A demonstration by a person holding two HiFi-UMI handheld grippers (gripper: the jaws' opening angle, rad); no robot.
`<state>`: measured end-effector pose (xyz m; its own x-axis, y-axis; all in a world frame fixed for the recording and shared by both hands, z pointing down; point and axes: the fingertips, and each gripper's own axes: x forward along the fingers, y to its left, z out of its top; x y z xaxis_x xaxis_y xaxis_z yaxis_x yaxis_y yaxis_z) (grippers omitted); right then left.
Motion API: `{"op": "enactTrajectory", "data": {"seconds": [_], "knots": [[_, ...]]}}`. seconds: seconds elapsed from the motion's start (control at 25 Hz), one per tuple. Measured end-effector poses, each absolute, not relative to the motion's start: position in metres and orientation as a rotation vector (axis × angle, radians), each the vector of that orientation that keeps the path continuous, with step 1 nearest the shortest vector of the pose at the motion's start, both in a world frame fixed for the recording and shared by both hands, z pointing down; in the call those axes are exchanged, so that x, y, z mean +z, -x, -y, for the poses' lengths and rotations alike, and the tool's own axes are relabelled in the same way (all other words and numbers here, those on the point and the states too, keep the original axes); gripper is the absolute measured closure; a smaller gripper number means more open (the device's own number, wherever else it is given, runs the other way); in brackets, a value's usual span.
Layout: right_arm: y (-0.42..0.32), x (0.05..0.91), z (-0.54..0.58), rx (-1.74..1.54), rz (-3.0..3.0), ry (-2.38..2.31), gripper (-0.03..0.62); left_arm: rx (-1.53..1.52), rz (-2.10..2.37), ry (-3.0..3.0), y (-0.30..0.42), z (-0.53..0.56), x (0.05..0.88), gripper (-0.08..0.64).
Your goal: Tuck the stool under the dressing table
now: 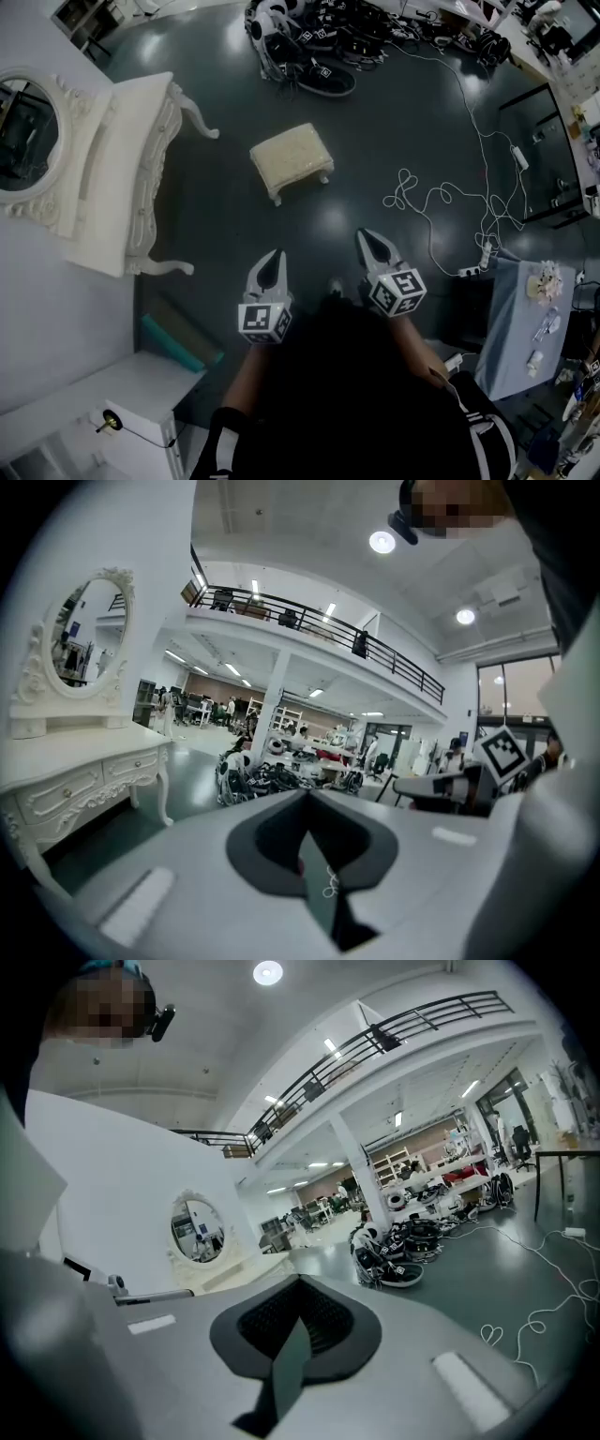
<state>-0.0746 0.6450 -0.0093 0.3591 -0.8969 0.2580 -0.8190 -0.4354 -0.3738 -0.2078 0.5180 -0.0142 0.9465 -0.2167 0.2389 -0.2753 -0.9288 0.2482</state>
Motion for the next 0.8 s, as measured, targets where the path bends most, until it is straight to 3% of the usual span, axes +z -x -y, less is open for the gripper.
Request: {"op": "enactTrajectory", "data": {"seconds": [0.8], "knots": [[-0.018, 0.015, -0.634, -0.695, -1.647, 2.369, 0.598, 0.318, 0.538, -2.746, 0.134, -0.490, 0.004, 0.551]]}}
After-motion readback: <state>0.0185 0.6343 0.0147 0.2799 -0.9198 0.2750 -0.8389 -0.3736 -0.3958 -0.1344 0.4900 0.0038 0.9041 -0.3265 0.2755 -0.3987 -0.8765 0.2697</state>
